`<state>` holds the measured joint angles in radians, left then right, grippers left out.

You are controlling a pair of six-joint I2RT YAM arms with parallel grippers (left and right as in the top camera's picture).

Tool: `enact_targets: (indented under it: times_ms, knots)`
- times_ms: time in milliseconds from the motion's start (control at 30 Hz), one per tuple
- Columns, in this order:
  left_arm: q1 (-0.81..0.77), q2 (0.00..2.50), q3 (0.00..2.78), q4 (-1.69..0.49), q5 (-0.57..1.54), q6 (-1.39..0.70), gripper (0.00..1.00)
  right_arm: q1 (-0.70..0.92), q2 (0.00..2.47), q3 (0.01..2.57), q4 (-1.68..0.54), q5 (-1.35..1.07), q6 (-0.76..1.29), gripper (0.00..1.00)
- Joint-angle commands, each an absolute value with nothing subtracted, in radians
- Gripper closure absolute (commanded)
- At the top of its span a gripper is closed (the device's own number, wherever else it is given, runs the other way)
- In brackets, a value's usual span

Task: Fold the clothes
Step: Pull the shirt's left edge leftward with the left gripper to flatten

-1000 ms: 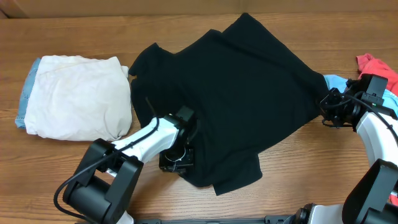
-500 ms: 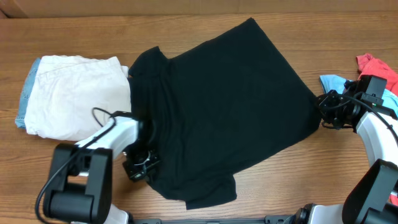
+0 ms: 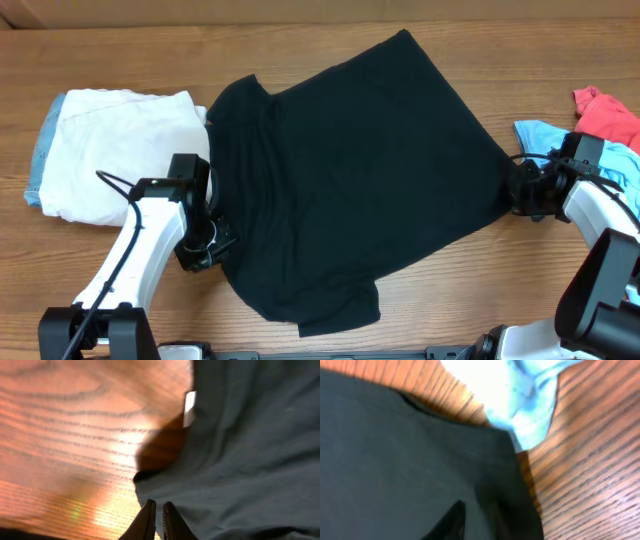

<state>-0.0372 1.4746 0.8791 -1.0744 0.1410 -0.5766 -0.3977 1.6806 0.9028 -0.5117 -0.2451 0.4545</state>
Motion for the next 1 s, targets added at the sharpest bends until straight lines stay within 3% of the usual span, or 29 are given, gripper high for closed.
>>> enact_targets:
  times_ms: [0, 33, 100, 367, 500, 567, 633, 867, 900, 967]
  knots:
    - [-0.033, 1.456, 0.931, -1.077, 0.136, -0.494, 0.89, -0.472, 1.678, 0.914, -0.497, -0.221, 0.444, 0.45]
    - [-0.033, 1.456, 0.935, -1.077, 0.140, -0.480, 0.88, -0.495, 1.678, 0.914, -0.498, -0.221, 0.440, 0.37]
    - [-0.033, 1.456, 0.941, -1.074, 0.157, -0.452, 0.87, -0.537, 1.686, 0.913, -0.502, -0.264, 0.438, 0.37]
    - [-0.033, 1.456, 0.963, -1.053, 0.177, -0.403, 0.86, -0.500, 1.765, 0.897, -0.494, -0.374, 0.389, 0.44]
    - [-0.033, 1.456, 0.973, -1.055, 0.177, -0.388, 0.86, -0.466, 1.769, 0.898, -0.490, -0.400, 0.385, 0.61]
    - [-0.033, 1.456, 0.974, -1.054, 0.178, -0.388, 0.86, -0.468, 1.765, 0.899, -0.500, -0.397, 0.385, 0.85]
    - [-0.033, 1.456, 0.974, -1.054, 0.178, -0.381, 0.86, -0.488, 1.745, 0.903, -0.530, -0.332, 0.392, 0.96]
    - [-0.033, 1.456, 0.974, -1.041, 0.181, -0.369, 0.85, -0.588, 1.649, 0.958, -0.743, 0.139, 0.574, 0.96]
    - [-0.033, 1.456, 0.974, -1.037, 0.181, -0.369, 0.85, -0.601, 1.642, 0.958, -0.749, 0.125, 0.580, 0.93]
    - [-0.033, 1.456, 0.974, -1.034, 0.181, -0.369, 0.85, -0.607, 1.640, 0.958, -0.754, 0.100, 0.577, 0.77]
